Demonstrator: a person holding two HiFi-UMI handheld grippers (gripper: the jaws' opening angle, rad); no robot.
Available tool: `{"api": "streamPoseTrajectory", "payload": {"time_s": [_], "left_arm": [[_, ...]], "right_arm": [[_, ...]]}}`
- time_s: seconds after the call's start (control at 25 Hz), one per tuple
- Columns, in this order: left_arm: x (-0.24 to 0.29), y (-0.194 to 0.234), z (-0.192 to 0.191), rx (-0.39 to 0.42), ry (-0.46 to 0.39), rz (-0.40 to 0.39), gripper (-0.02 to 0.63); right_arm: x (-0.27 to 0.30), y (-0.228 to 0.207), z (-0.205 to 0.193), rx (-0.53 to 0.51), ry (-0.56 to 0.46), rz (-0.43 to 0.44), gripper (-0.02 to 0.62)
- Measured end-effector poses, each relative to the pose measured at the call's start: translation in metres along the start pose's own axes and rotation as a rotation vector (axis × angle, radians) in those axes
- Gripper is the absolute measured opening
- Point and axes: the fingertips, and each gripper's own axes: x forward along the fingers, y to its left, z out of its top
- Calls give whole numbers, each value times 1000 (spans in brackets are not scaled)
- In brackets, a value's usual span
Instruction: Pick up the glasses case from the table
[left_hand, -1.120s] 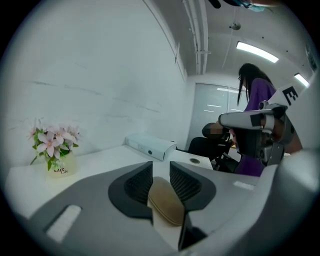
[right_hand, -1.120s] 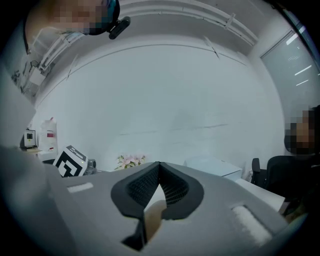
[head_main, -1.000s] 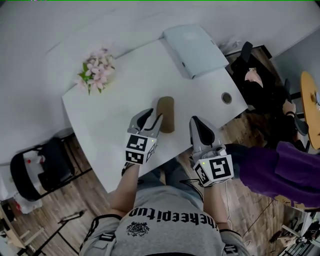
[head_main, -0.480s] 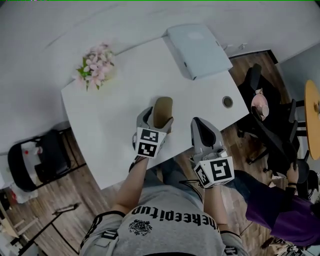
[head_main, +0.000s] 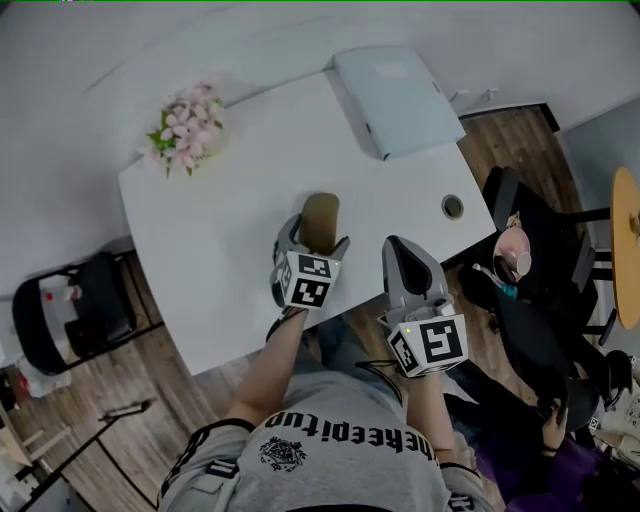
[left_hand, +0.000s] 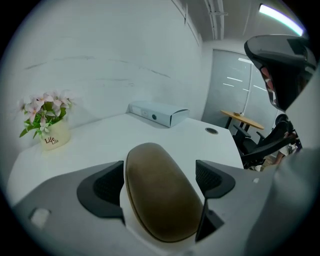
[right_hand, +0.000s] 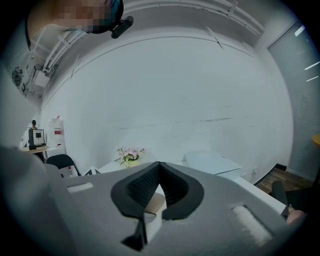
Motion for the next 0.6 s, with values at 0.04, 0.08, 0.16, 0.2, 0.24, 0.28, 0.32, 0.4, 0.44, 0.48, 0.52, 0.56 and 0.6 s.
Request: {"api": "streamPoseTrajectory", "payload": {"time_s": [0.04,0.08,0.16,0.2,0.24,0.28,0.32,0.4,0.44,0.48,0.52,0.56,0.6], "left_arm": [[2,0,-1,9,9,8,446],[3,1,-3,14,19,14,445],[5,2,-7,11,26,14,440],[6,3,-8,4,26,11,436],[5,3,-8,0,27,9,433],[5,3,-9,4,31,11,430],[3,5,-9,15,36,17,424],[-1,10,-10,39,49,35,404],[-3,14,-11,47,55,46,399],[-5,18,-12,54,57,56,399],[-7,22,-13,59,59,64,400],[-8,26,-14,63,63,68,410],[-8,28,-15,67,68,65,433]], "right_arm": [[0,-1,0,2,0,0,4],[-1,-2,0,4,0,1,5],[-1,-5,-1,9,-1,2,4],[-1,-6,-1,11,-2,2,4],[-1,-7,-1,13,-2,3,4],[-1,-7,-1,15,-2,4,5],[0,-8,-1,16,-2,5,4],[1,-8,-1,16,-4,10,4],[1,-8,-1,17,-5,12,5],[2,-8,-2,18,-6,14,4],[2,-7,-2,19,-5,15,4],[3,-7,-2,20,-4,17,4],[4,-6,-2,20,-3,19,5]]}}
